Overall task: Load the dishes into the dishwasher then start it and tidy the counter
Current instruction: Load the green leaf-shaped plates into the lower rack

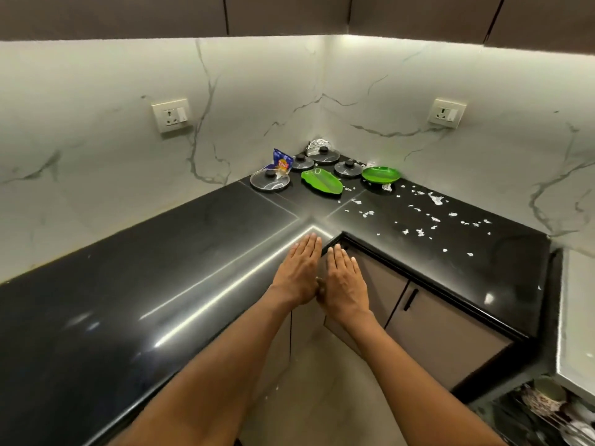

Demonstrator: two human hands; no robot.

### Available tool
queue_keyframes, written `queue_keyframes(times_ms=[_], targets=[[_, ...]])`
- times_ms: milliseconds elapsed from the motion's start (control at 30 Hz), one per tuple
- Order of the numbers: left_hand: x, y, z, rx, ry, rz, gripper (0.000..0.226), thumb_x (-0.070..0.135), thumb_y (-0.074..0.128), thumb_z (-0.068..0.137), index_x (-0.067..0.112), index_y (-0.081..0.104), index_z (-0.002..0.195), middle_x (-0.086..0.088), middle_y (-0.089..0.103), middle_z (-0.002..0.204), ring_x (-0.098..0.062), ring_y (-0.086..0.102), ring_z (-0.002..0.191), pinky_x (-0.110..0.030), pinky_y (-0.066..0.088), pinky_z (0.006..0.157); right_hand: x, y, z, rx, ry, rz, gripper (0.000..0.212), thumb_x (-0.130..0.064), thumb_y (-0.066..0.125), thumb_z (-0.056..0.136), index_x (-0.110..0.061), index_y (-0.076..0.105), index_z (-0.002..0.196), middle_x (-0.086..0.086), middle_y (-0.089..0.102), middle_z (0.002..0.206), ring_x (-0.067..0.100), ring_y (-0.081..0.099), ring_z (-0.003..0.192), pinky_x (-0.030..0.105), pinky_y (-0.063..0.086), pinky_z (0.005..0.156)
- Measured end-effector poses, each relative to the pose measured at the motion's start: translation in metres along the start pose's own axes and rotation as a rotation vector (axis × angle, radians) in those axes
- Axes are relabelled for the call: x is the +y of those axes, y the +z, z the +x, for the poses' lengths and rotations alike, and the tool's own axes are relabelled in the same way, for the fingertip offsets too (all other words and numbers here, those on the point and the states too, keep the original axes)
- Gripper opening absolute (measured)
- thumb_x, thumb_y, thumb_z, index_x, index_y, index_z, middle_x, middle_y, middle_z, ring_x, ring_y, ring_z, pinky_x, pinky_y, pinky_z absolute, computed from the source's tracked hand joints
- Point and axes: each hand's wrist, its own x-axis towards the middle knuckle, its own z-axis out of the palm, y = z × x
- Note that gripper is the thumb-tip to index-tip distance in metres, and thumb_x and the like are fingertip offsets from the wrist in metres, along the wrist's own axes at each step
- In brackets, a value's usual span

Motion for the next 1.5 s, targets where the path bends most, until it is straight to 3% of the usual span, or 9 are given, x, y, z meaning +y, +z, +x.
queue_keyframes(times_ms=[333,500,867,1233,1400,1500], targets=[[-0.036,0.037,0.17,-0.057,0.021,0.025,0.091,0.031,0.057,0.092,0.006,-0.001,0.158,-0.011,-0.004,0.166,-0.019,-0.005,0.154,-0.034,0.001,0.125,0.071,0.027,0.159,0.011,0.024,0.015,0.078,-0.032,0.05,0.098,-0.004,0.011,0.16,0.014,0.01,0.168,0.023,0.008,0.156,0.035,0.001,0.126],[-0.055,0.049,0.25,-0.097,-0.038,0.047,0.086,0.024,0.05,0.094,0.006,-0.004,0.158,-0.011,-0.007,0.166,-0.02,-0.009,0.153,-0.034,-0.001,0.125,0.104,0.041,0.242,-0.046,0.02,0.02,0.076,-0.031,0.048,0.1,-0.005,0.012,0.16,0.013,0.012,0.168,0.023,0.009,0.156,0.036,0.005,0.127],[-0.124,0.096,0.386,-0.17,-0.089,0.103,0.085,0.025,0.051,0.096,0.007,-0.004,0.158,-0.01,-0.007,0.166,-0.021,-0.008,0.153,-0.034,-0.001,0.125,0.124,0.09,0.392,-0.185,-0.036,0.02,0.078,-0.032,0.046,0.099,-0.005,0.008,0.16,0.013,0.006,0.168,0.023,0.003,0.156,0.035,-0.004,0.124],[-0.208,0.144,0.502,-0.288,-0.121,0.079,0.087,0.026,0.053,0.094,0.009,-0.003,0.158,-0.009,-0.007,0.166,-0.019,-0.008,0.153,-0.034,-0.003,0.125,0.137,0.142,0.523,-0.353,-0.021,-0.019,0.074,-0.033,0.047,0.101,-0.003,0.012,0.159,0.016,0.01,0.168,0.025,0.007,0.156,0.038,0.002,0.126],[-0.236,0.16,0.531,-0.34,-0.111,0.108,0.085,0.018,0.05,0.09,0.008,0.001,0.158,-0.011,-0.003,0.167,-0.021,-0.004,0.154,-0.034,-0.002,0.124,0.137,0.156,0.55,-0.401,-0.021,-0.007,0.067,-0.024,0.057,0.095,-0.005,0.03,0.153,0.015,0.028,0.162,0.026,0.022,0.152,0.038,0.008,0.127],[-0.247,0.167,0.543,-0.369,-0.095,0.114,0.087,0.016,0.051,0.086,0.006,0.003,0.158,-0.013,-0.001,0.166,-0.022,-0.001,0.154,-0.034,-0.001,0.125,0.143,0.157,0.555,-0.353,-0.018,0.015,0.044,-0.015,0.058,0.087,-0.007,0.055,0.131,0.013,0.058,0.135,0.029,0.049,0.132,0.038,0.017,0.125]])
